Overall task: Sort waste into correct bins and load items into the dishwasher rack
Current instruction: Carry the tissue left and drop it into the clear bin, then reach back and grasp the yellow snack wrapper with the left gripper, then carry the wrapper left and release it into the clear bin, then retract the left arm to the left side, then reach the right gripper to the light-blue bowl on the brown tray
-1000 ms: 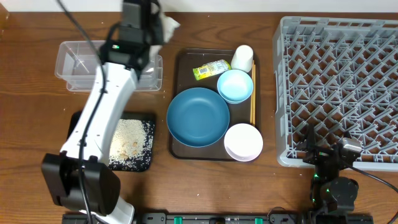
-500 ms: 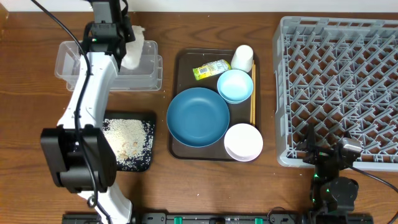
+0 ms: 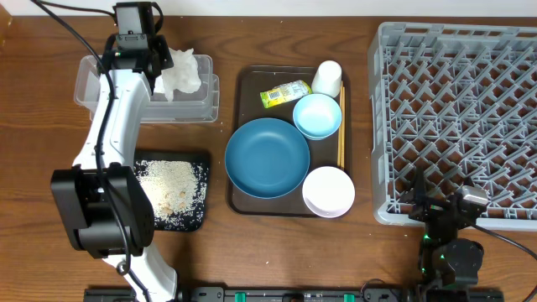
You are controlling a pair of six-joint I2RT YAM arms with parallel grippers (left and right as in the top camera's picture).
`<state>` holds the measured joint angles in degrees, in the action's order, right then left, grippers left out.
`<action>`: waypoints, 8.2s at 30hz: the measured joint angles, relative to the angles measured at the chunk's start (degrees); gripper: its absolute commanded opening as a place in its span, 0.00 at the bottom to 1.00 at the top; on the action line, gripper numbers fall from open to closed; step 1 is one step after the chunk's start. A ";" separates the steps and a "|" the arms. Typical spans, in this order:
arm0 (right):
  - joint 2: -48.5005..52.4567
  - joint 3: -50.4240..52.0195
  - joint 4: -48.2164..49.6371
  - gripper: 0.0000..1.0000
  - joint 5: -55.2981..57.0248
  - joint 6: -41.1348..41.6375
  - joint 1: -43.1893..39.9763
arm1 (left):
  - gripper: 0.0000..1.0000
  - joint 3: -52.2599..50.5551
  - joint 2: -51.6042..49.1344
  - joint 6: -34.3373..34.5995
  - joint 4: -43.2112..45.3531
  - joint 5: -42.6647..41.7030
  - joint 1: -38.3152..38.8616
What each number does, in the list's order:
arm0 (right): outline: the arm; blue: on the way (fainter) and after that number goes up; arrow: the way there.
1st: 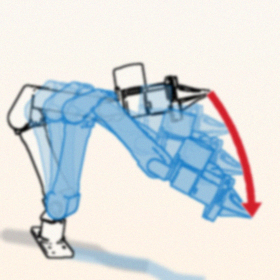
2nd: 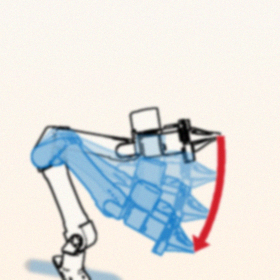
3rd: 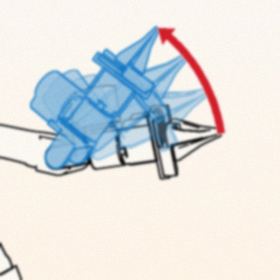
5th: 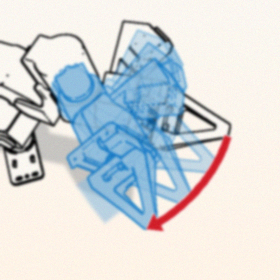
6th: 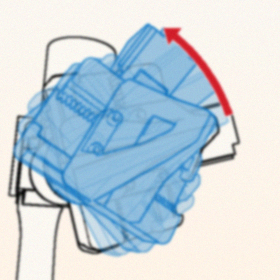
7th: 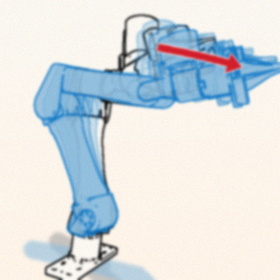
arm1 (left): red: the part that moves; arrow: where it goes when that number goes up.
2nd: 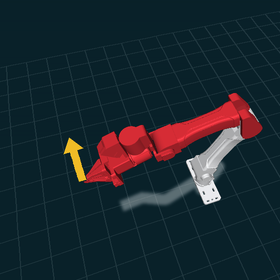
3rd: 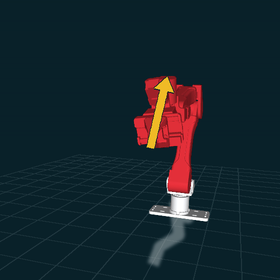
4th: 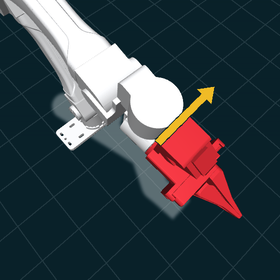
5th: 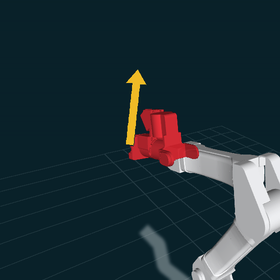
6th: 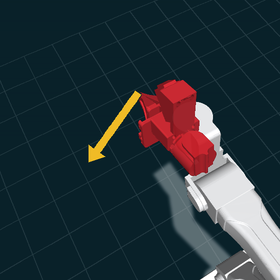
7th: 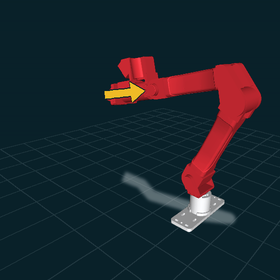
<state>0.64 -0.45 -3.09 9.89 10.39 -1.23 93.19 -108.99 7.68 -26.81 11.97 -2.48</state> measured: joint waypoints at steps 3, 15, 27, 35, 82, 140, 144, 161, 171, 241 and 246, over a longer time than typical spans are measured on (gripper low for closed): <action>0.00 0.00 0.00 0.99 0.00 0.00 0.00 | 0.46 0.00 0.00 0.20 -0.07 0.04 0.00; 0.00 0.02 0.00 0.99 -0.04 0.00 0.00 | 0.52 -0.02 -0.17 0.22 14.62 -9.57 0.02; -0.02 0.00 0.00 0.99 0.00 0.00 0.00 | 0.59 -0.04 -10.21 0.26 19.54 -15.10 0.02; 0.00 0.00 0.00 0.99 0.00 0.00 0.00 | 0.51 -0.04 -10.60 0.37 16.26 -15.32 0.00; -0.02 0.00 0.00 0.99 -0.02 0.00 0.00 | 0.57 -0.04 -5.07 -11.23 -0.20 -32.87 18.67; -0.02 0.00 0.00 0.99 0.00 0.00 0.00 | 0.06 0.07 3.45 23.65 1.29 -8.96 7.63; 0.00 0.00 0.02 0.99 0.00 0.00 0.00 | 0.07 0.02 3.39 39.63 -6.93 -6.16 2.21; -0.02 0.00 0.00 0.99 -0.02 0.00 0.00 | 0.57 0.02 3.39 67.28 -12.76 -4.87 -2.67; 0.00 0.00 0.00 0.99 -0.02 0.00 0.00 | 0.66 0.02 3.54 62.69 -10.25 -4.68 -2.67; 103.32 -104.39 -47.30 0.99 -23.93 -16.55 30.38 | 0.92 -0.04 25.09 51.84 -37.29 0.04 -26.67; 106.88 -104.83 -51.87 0.99 -22.32 -16.92 31.12 | 0.92 -0.04 25.09 51.84 -37.29 0.04 -26.67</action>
<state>107.53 -105.27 -54.96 -12.43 -6.52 29.89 93.14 -83.90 59.53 -64.10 12.01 -29.15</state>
